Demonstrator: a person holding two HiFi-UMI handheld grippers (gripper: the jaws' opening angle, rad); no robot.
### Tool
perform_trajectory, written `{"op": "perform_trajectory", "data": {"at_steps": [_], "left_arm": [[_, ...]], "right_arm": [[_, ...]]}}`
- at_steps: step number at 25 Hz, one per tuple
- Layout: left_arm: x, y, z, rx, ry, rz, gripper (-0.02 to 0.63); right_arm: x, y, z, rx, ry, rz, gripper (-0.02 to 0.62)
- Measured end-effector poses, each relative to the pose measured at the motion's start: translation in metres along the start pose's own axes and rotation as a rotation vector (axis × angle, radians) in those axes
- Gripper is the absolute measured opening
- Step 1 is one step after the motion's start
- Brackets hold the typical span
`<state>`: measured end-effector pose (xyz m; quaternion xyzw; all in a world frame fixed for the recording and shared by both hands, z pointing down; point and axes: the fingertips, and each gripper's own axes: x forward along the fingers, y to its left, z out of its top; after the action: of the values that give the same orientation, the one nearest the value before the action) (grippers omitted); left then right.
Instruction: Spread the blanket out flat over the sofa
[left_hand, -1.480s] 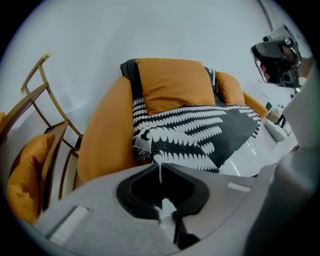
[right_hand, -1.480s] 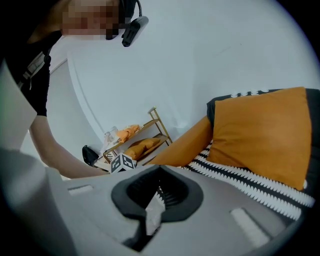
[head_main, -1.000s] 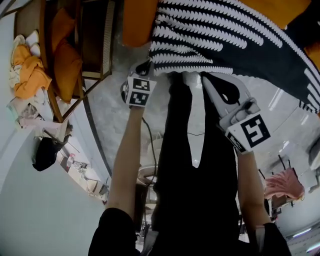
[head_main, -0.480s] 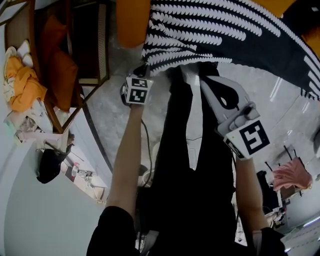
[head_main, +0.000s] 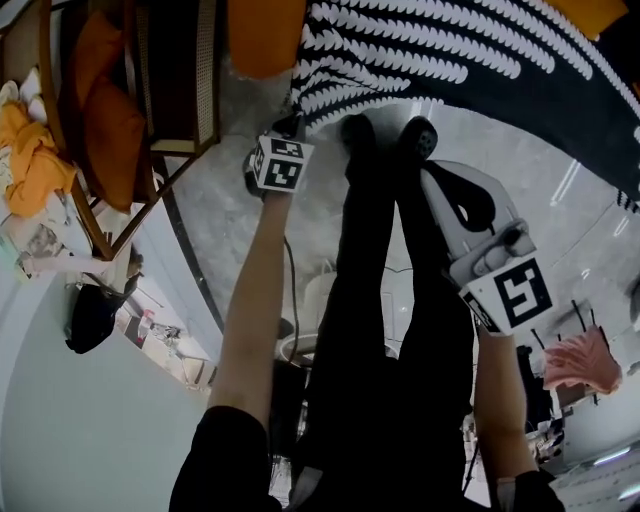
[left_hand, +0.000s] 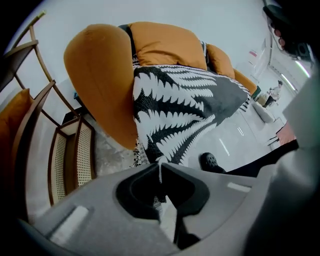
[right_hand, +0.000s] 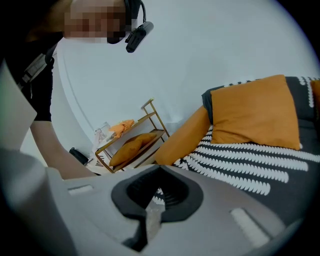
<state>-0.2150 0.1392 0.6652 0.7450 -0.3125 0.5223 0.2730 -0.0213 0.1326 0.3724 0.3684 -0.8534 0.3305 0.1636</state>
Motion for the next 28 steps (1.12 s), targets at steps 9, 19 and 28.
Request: {"op": "perform_trajectory", "data": {"at_steps": [9,19,28], "left_arm": [[0.028,0.012,-0.018,0.054,0.04,0.09,0.021],[0.121,0.033,-0.05,0.193,0.091,0.079,0.021],[0.147,0.029,-0.06,0.184,0.1,0.016,0.018]], "right_arm": [[-0.002,-0.013,-0.027,0.005,0.007,-0.001,0.003],[0.061,-0.04,-0.078,0.072,0.043,0.005,0.003],[0.066,-0.041,-0.099,0.103,0.064,-0.002,0.003]]}}
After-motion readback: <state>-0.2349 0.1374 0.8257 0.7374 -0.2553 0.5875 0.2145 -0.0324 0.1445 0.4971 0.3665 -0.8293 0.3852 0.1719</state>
